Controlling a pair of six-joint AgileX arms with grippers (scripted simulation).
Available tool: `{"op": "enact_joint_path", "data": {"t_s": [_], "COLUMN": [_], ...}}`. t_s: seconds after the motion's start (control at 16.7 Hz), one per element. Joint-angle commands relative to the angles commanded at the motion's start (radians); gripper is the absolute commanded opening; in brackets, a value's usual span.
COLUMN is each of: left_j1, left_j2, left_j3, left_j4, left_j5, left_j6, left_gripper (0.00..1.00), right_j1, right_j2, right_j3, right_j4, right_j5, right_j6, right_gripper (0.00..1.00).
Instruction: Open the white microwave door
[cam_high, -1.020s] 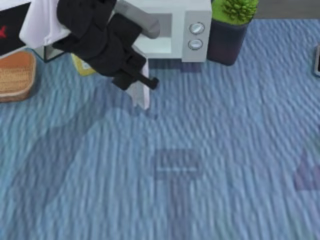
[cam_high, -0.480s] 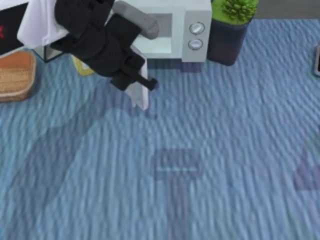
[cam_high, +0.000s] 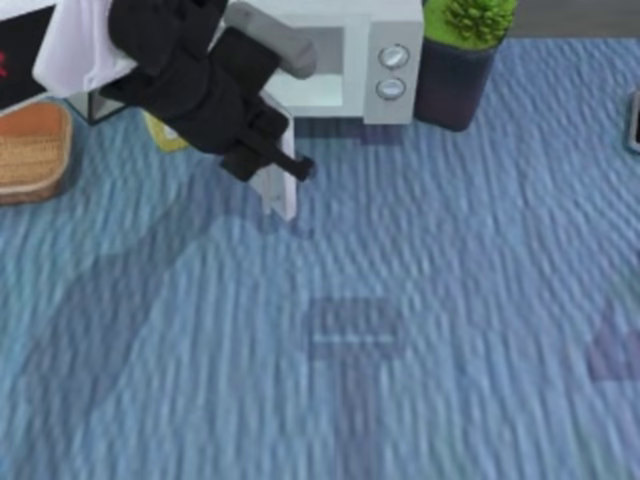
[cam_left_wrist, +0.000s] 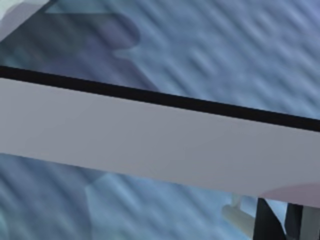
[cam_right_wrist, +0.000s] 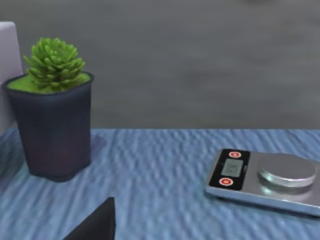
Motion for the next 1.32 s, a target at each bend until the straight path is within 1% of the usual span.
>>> {"op": "enact_joint_path", "data": {"t_s": [0.48,0.6,0.72,1.02,1.14,1.32], "left_j1": [0.000,-0.003,0.010,0.061,0.069,0.069], "left_j2": [0.000,0.003,-0.006,-0.037,-0.040,-0.040], "left_j3": [0.000,-0.004,-0.010,-0.038,-0.045,-0.045], "left_j4": [0.000,-0.001,-0.005,-0.027,-0.032,-0.032], "left_j5": [0.000,0.007,0.023,0.085,0.095,0.095], "left_j6": [0.000,0.001,0.033,0.160,0.181,0.181], "left_gripper": [0.00,0.00,0.00,0.00,0.00,0.00], "right_j1": [0.000,0.000,0.000,0.000,0.000,0.000], "right_j2": [0.000,0.000,0.000,0.000,0.000,0.000], "right_j3": [0.000,0.000,0.000,0.000,0.000,0.000], "right_j4": [0.000,0.000,0.000,0.000,0.000,0.000], "right_j5": [0.000,0.000,0.000,0.000,0.000,0.000], "right_j6": [0.000,0.000,0.000,0.000,0.000,0.000], "right_gripper": [1.00,1.00,1.00,1.00,1.00,1.00]}}
